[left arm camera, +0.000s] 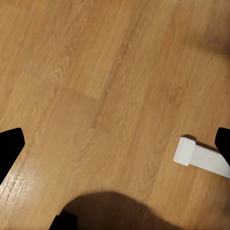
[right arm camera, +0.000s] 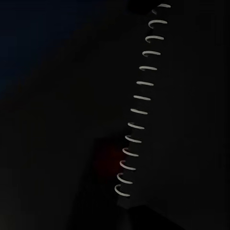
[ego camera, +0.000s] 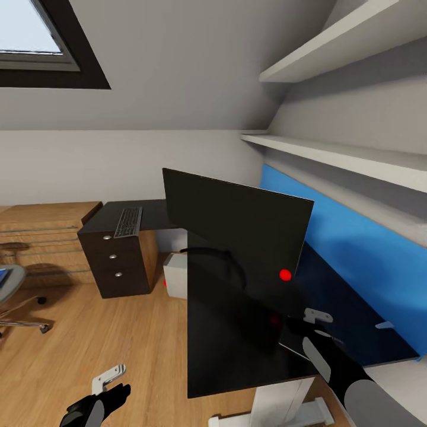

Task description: In the bedroom, organize the workspace by keeping the computer under the desk, ensuring the monitor is on the desk, placing the keyboard on the desk next to the monitor, placing the mouse on the desk next to the keyboard, moving the folder from the swivel chair onto the desk next to the mouse, stacking the notebook on top of the folder with the pen on top of the notebook, and positioning the swivel chair next to the desk.

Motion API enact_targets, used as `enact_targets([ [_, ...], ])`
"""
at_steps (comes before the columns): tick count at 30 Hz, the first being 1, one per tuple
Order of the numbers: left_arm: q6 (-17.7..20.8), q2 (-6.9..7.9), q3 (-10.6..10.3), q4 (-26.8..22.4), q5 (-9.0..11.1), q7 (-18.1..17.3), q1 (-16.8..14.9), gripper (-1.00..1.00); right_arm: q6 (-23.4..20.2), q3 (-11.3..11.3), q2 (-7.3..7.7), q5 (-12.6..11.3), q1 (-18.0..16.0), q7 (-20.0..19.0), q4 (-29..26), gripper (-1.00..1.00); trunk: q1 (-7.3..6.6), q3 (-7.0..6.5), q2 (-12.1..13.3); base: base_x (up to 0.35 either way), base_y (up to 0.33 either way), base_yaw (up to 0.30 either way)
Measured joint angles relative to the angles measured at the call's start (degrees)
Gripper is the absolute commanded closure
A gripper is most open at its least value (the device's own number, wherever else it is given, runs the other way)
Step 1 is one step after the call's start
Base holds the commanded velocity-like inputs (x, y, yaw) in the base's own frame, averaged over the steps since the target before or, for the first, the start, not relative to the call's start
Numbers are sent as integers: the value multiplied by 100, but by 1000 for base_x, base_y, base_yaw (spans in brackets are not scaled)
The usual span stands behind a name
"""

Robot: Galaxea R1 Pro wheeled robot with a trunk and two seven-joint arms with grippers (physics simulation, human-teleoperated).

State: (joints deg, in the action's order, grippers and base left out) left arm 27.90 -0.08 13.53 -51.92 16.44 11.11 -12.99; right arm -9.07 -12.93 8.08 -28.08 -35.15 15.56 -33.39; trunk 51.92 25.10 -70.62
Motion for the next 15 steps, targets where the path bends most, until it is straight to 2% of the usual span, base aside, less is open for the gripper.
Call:
enact_targets([
  [9,0,0,0,0,0,0,0,-100,0,0,-2,-1,0,7,0,-100,0,0,0,0,0,0],
  [15,-194,-23,5,9,0,-3,4,-100,55,-26,-42,14,16,11,-167,-100,0,0,1,0,0,0],
])
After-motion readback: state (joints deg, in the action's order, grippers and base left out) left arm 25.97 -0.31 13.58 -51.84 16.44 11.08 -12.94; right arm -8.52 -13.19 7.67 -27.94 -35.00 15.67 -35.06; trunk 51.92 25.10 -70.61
